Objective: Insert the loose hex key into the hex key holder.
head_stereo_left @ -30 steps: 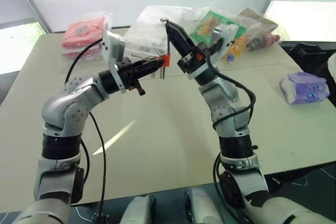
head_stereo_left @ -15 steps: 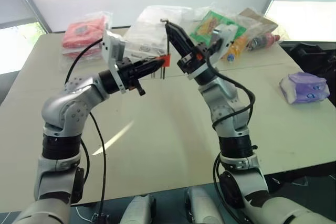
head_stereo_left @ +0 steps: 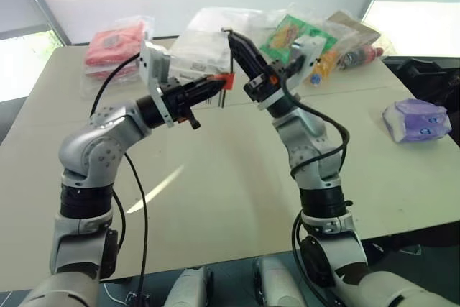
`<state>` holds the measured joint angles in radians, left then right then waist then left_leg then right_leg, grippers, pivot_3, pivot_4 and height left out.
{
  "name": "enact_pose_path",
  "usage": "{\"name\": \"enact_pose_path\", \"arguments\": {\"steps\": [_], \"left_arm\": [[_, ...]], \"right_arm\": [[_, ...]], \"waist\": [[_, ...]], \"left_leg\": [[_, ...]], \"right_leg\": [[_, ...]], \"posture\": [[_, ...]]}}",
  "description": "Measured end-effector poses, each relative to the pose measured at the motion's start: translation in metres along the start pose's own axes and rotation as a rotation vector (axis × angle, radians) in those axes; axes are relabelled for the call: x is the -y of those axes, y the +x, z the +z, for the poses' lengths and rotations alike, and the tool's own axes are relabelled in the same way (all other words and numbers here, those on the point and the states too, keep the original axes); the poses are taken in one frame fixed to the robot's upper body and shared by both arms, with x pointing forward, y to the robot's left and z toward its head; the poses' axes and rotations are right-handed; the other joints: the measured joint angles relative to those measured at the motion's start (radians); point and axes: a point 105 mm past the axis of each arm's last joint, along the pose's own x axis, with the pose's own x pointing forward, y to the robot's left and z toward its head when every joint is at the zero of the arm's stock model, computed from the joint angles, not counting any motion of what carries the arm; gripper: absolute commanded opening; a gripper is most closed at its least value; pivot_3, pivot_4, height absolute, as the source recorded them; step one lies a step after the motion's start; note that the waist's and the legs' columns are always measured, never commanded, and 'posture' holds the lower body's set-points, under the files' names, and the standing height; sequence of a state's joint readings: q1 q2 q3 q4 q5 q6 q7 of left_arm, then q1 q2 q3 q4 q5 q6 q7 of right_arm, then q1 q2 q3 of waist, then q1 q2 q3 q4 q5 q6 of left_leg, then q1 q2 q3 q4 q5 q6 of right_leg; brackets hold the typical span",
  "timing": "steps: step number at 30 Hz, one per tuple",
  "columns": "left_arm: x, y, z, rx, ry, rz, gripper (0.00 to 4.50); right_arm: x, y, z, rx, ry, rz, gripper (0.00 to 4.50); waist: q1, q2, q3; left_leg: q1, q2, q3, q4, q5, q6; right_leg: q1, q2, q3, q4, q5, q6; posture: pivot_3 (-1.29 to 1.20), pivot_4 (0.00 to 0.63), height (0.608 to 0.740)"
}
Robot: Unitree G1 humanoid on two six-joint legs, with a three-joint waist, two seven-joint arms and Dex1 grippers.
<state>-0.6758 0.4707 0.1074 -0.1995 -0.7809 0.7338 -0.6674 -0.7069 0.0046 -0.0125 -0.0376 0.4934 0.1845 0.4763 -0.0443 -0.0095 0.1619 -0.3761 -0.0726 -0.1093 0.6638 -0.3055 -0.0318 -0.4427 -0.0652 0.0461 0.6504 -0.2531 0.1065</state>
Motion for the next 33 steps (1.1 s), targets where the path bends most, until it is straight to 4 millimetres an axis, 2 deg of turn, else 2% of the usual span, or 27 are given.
{"name": "enact_pose_path", "arguments": {"steps": [4,5,6,9,12,13,19,22,26,29,33], "left_arm": [[-0.001,0.0,0.0,-0.001,-0.001,0.004,0.0],[-0.001,0.0,0.0,0.001,-0.002,0.005,0.0],[-0.001,0.0,0.001,0.007,0.0,0.005,0.0],[0.0,0.001,0.005,0.017,0.011,0.0,0.0],[0.0,0.001,0.005,0.016,0.013,-0.001,0.0],[0.0,0.001,0.005,0.015,0.013,-0.001,0.0],[0.001,0.002,0.005,0.017,0.015,-0.008,0.0],[0.001,0.003,0.006,0.027,0.015,-0.008,0.0],[0.002,0.007,0.002,0.045,-0.016,0.0,0.0],[-0.002,0.011,-0.015,0.006,-0.052,0.018,0.0],[-0.004,0.025,-0.053,-0.062,-0.158,0.032,0.0]], "right_arm": [[0.001,-0.006,-0.001,-0.007,-0.003,-0.009,0.06],[0.001,-0.007,-0.002,-0.012,-0.004,-0.009,0.73],[0.001,-0.01,-0.005,-0.028,-0.001,-0.009,1.01],[0.001,-0.016,-0.015,-0.074,0.016,-0.016,2.56],[0.0,-0.016,-0.013,-0.076,0.013,-0.013,4.07],[-0.001,-0.016,-0.011,-0.073,0.009,-0.011,4.39],[-0.003,-0.025,-0.001,-0.099,0.011,0.024,4.39],[0.008,-0.048,0.002,-0.159,0.014,0.013,4.39],[0.029,-0.089,0.007,-0.267,0.02,-0.047,4.39],[0.046,-0.124,0.009,-0.367,-0.02,-0.114,4.39],[0.057,-0.151,0.008,-0.431,-0.051,-0.176,4.39]], "waist": [[0.001,0.0,0.0],[0.001,0.0,0.0],[0.0,0.0,0.0],[0.0,0.0,0.0],[0.0,0.0,0.0],[0.0,0.0,0.0],[0.005,0.0,0.0],[0.01,0.0,0.0],[0.02,0.0,0.0],[0.029,0.0,0.0],[0.033,-0.001,0.0]], "left_leg": [[0.0,0.0,0.0,0.0,0.0,0.0],[0.0,0.0,0.0,0.0,0.0,0.0],[0.0,0.0,0.0,0.0,0.0,0.0],[0.0,0.0,0.0,0.0,0.0,0.0],[0.0,0.0,0.0,0.0,0.0,0.0],[0.0,0.0,0.0,0.0,0.0,0.0],[0.0,0.0,0.0,0.0,0.0,0.0],[0.0,0.0,0.0,0.0,0.0,0.0],[0.0,0.0,0.0,0.001,-0.001,0.001],[0.001,0.0,0.001,0.001,-0.002,0.004],[0.001,0.0,0.002,0.002,-0.002,0.004]], "right_leg": [[0.0,0.0,0.0,0.0,0.0,0.0],[0.0,0.0,0.0,0.0,0.0,0.0],[0.0,0.0,0.0,0.0,0.0,0.0],[0.0,0.0,0.0,0.0,0.0,0.0],[0.0,0.0,0.0,0.0,0.0,0.0],[0.0,0.0,0.0,0.0,0.0,0.0],[0.0,0.0,0.0,0.0,0.0,0.0],[0.001,0.0,0.0,-0.001,0.0,0.0],[0.001,0.0,0.0,-0.001,0.0,0.0],[0.002,0.0,0.001,-0.001,0.0,0.0],[0.003,0.001,0.001,-0.002,0.0,0.0]], "posture": [[0.0,0.15,0.74],[0.0,0.15,0.74],[0.0,0.15,0.74],[0.0,0.15,0.74],[0.0,0.15,0.74],[0.0,0.15,0.74],[0.0,0.15,0.74],[0.0,0.15,0.74],[0.0,0.15,0.74],[0.0,0.15,0.74],[0.0,0.15,0.74]]}}
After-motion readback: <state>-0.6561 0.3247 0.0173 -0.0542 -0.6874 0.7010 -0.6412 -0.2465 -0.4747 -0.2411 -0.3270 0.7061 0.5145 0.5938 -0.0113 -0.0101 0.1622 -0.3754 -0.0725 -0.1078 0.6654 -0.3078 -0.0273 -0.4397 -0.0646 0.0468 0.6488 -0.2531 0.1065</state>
